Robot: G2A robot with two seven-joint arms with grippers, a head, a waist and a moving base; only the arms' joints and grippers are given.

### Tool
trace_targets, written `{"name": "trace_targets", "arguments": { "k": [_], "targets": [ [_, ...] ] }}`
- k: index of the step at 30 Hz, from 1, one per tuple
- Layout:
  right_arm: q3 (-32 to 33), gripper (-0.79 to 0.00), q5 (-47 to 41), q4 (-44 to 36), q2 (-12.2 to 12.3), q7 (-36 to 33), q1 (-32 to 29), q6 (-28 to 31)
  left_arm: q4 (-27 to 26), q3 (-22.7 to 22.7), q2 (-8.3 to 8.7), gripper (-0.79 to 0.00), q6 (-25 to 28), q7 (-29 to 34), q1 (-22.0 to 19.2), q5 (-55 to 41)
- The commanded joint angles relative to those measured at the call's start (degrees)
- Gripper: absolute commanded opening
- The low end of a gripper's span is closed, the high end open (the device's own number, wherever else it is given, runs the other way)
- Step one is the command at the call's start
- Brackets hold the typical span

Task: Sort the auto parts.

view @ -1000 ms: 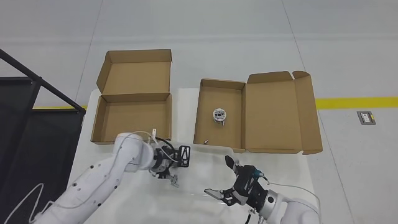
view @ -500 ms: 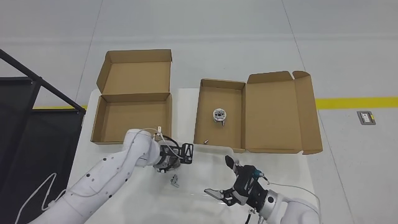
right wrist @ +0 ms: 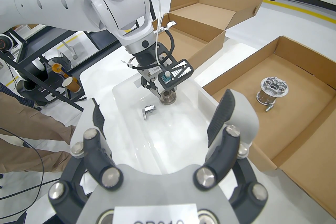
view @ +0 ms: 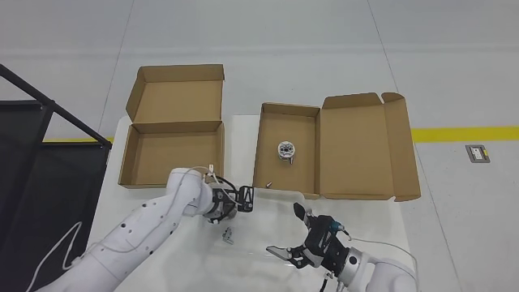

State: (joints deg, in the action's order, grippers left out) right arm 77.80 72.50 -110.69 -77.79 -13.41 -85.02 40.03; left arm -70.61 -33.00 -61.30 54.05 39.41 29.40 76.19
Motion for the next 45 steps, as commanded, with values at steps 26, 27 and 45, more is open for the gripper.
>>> {"name": "trace_targets", "arguments": {
  "k": [26,27,45],
  "targets": [
    [0.0,0.000,0.0,0.0,0.0,0.0,0.0,0.0,5.1,0.7,-2.48,-0.785,1.1,-3.3,-1.6,2.4],
    [0.0,0.000,0.0,0.0,0.0,0.0,0.0,0.0,5.2,0.5,-2.46,-0.785,1.3,-3.5,-1.7,2.5],
    [0.0,0.000,0.0,0.0,0.0,0.0,0.0,0.0,-14.9,-12.8,3.53,-0.785,1.3,-2.4,7.4,3.5]
  ]
}}
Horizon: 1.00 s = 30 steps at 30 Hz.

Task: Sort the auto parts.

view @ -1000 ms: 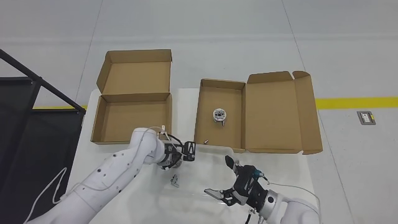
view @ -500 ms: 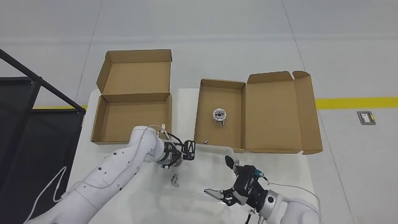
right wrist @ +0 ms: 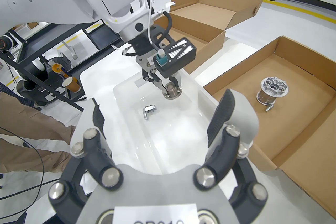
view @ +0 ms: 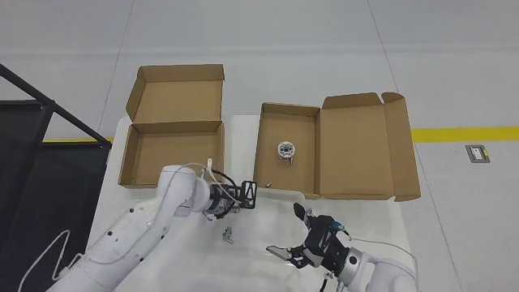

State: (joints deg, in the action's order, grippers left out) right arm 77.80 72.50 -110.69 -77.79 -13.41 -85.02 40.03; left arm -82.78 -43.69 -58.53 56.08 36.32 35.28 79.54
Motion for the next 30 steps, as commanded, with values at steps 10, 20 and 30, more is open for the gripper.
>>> {"name": "trace_targets", "arguments": {
  "k": [10,20,30],
  "targets": [
    [0.0,0.000,0.0,0.0,0.0,0.0,0.0,0.0,-20.6,-23.5,6.43,-0.785,-12.1,1.1,18.9,1.5],
    [0.0,0.000,0.0,0.0,0.0,0.0,0.0,0.0,-25.8,-41.1,8.78,-0.785,-19.2,-6.2,33.0,2.8],
    [0.0,0.000,0.0,0.0,0.0,0.0,0.0,0.0,-25.4,-48.1,9.19,-0.785,-21.2,-10.2,38.1,1.4]
  ]
}}
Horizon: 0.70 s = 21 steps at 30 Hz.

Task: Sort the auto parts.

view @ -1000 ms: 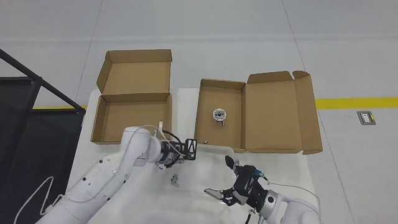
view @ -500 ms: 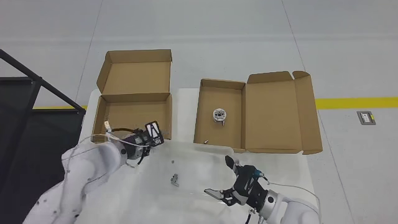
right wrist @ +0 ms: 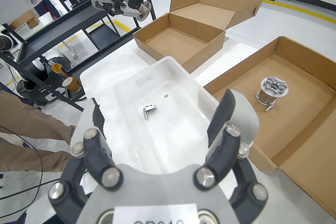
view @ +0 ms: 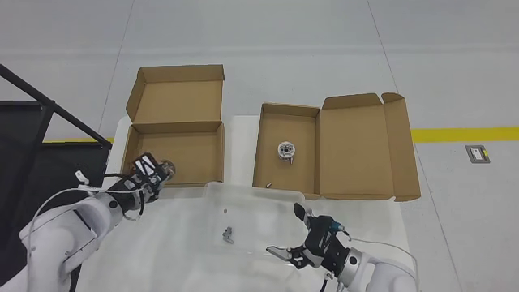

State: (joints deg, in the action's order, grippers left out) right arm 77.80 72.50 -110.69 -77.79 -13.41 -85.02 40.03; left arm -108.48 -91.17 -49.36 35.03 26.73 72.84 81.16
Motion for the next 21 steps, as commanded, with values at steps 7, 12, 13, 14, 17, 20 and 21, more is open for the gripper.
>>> {"name": "trace_targets", "arguments": {
  "k": [7,12,13,14,17,20,21],
  "targets": [
    [0.0,0.000,0.0,0.0,0.0,0.0,0.0,0.0,0.3,-0.7,0.03,-0.785,-0.1,-0.7,0.7,-0.3],
    [0.0,0.000,0.0,0.0,0.0,0.0,0.0,0.0,0.7,-0.5,-0.04,-0.785,-0.4,-1.1,1.2,-0.5],
    [0.0,0.000,0.0,0.0,0.0,0.0,0.0,0.0,1.2,-0.3,-0.09,-0.785,-0.9,-1.3,1.4,-0.5],
    [0.0,0.000,0.0,0.0,0.0,0.0,0.0,0.0,1.7,-0.1,-0.13,-0.785,-1.7,-1.2,1.5,-0.1],
    [0.0,0.000,0.0,0.0,0.0,0.0,0.0,0.0,3.8,0.3,-0.41,-0.785,-5.1,-2.4,0.8,0.1],
    [0.0,0.000,0.0,0.0,0.0,0.0,0.0,0.0,6.6,0.3,-0.70,-0.785,-8.2,-3.9,-0.7,-1.1],
    [0.0,0.000,0.0,0.0,0.0,0.0,0.0,0.0,7.5,0.3,-0.80,-0.785,-8.9,-4.4,-1.3,-1.8]
  ]
}}
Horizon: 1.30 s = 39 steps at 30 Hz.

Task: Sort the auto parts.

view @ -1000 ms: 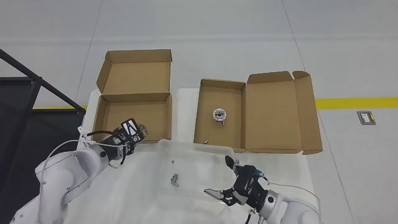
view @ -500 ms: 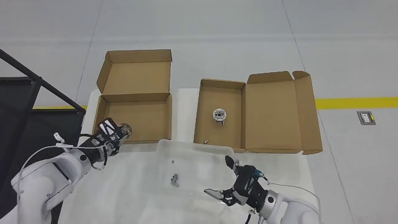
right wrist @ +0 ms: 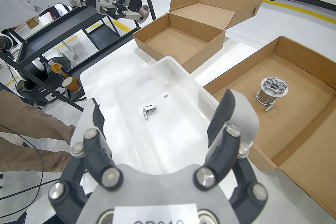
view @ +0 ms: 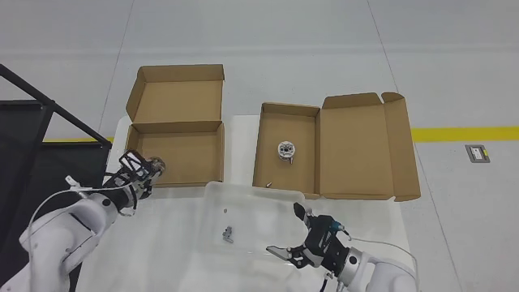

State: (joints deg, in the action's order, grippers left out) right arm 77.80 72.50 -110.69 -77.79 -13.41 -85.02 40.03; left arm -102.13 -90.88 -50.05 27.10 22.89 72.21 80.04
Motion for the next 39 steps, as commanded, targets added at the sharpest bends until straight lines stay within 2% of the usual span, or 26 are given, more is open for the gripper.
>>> {"name": "trace_targets", "arguments": {
  "k": [1,4,16,19,24,35,39],
  "targets": [
    [0.0,0.000,0.0,0.0,0.0,0.0,0.0,0.0,2.1,0.2,-0.18,-0.785,-1.6,-0.9,-1.3,-1.0],
    [0.0,0.000,0.0,0.0,0.0,0.0,0.0,0.0,4.0,0.9,-0.41,-0.785,-2.2,-1.9,-2.8,-1.9],
    [0.0,0.000,0.0,0.0,0.0,0.0,0.0,0.0,4.1,1.3,-0.49,-0.785,-2.6,-2.4,-2.4,-1.4],
    [0.0,0.000,0.0,0.0,0.0,0.0,0.0,0.0,6.0,2.1,-0.70,-0.785,-3.7,-2.2,-3.3,-1.4],
    [0.0,0.000,0.0,0.0,0.0,0.0,0.0,0.0,13.5,4.7,-1.21,-0.785,-2.1,-1.0,-9.6,-4.1],
    [0.0,0.000,0.0,0.0,0.0,0.0,0.0,0.0,30.7,16.1,-3.38,-0.785,4.3,1.2,-25.5,-4.0],
    [0.0,0.000,0.0,0.0,0.0,0.0,0.0,0.0,36.1,19.9,-4.51,-0.785,4.5,1.1,-30.1,-3.7]
  ]
}}
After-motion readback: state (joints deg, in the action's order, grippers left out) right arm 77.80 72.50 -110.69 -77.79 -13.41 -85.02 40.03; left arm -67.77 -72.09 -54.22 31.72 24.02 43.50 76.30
